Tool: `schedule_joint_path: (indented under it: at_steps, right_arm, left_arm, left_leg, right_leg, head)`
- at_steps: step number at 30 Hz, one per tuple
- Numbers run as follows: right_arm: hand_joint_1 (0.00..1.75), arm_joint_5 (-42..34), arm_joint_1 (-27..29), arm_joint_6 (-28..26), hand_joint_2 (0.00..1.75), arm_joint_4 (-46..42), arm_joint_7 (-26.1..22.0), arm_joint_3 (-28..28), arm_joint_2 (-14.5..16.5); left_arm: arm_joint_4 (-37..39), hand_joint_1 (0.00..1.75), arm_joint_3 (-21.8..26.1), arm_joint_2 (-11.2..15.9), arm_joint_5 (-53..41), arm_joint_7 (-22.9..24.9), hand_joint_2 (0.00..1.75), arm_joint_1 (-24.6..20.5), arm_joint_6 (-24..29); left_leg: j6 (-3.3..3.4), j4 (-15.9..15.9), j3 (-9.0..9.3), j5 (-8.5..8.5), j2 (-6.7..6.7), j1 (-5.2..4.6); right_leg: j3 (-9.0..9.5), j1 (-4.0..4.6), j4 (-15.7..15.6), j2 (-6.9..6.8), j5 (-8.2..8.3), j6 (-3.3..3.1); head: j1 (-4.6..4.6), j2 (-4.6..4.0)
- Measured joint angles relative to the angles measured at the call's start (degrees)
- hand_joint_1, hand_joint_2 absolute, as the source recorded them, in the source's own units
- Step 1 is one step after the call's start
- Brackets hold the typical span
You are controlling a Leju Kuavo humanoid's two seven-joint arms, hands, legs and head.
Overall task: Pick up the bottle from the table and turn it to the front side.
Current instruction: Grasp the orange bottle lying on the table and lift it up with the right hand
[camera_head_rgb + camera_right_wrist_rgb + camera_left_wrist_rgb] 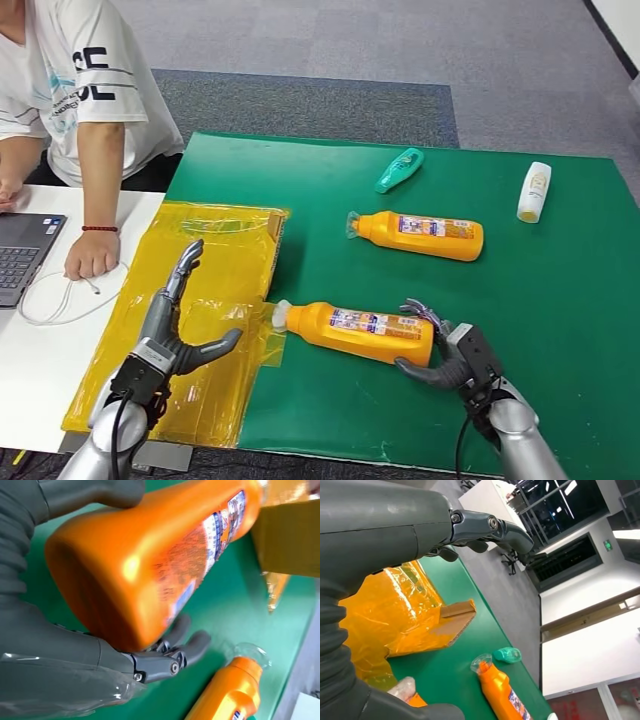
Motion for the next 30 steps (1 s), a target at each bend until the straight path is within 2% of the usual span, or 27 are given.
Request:
schedule_joint_path:
  at_steps: [10, 19, 21, 25, 30]
  right_arm:
    - [0.0, 13.02, -2.5, -6.81, 1.75, -0.66, 2.59, 3.93, -1.53]
    - [0.0, 19.56, -3.91, -9.16, 1.75, -1.73, 5.03, 8.12, -2.32]
    - [0.0, 22.08, -4.0, -10.32, 1.75, -1.99, 6.63, 9.1, -2.5]
    - [0.0, 33.03, -4.74, -12.86, 1.75, -3.34, 14.22, 12.64, -3.77]
    - [0.0, 37.52, -7.47, -10.65, 1.75, -5.67, 17.62, 18.01, -5.57]
  left_arm:
    - [0.22, 0.0, 0.16, -0.01, 0.69, -0.02, 1.75, -0.14, -1.39]
    - [0.22, 0.0, 0.48, -0.15, 0.76, 0.02, 1.75, -0.23, -2.28]
    - [0.22, 0.0, 0.58, -0.26, 0.77, 0.15, 1.75, -0.23, -2.52]
    - [0.22, 0.0, 1.24, -0.79, 0.52, 0.97, 1.75, -0.11, -3.24]
    - [0.22, 0.0, 2.03, -1.3, 0.2, 1.19, 1.75, -0.05, -3.93]
  left_leg:
    - [0.0, 0.0, 0.03, 0.0, 0.02, 0.0]
    - [-0.01, 0.0, 0.07, 0.02, 0.02, 0.01]
    - [-0.01, 0.0, 0.07, 0.03, 0.02, 0.01]
    - [0.0, 0.0, 0.03, 0.03, 0.01, 0.0]
    - [0.0, 0.0, 0.03, 0.03, 0.01, 0.0]
  right_leg:
    - [0.01, 0.0, 0.0, 0.01, 0.02, 0.0]
    - [0.04, 0.01, 0.0, 0.01, 0.05, -0.03]
    - [0.04, 0.01, 0.0, 0.01, 0.05, -0.03]
    - [0.04, 0.0, 0.01, 0.0, 0.07, -0.01]
    - [0.02, 0.0, 0.01, 0.01, 0.08, -0.01]
  head:
    - [0.0, -0.02]
    - [-0.01, -0.01]
    - [-0.01, -0.01]
    - [0.01, 0.0]
    - [0.0, -0.01]
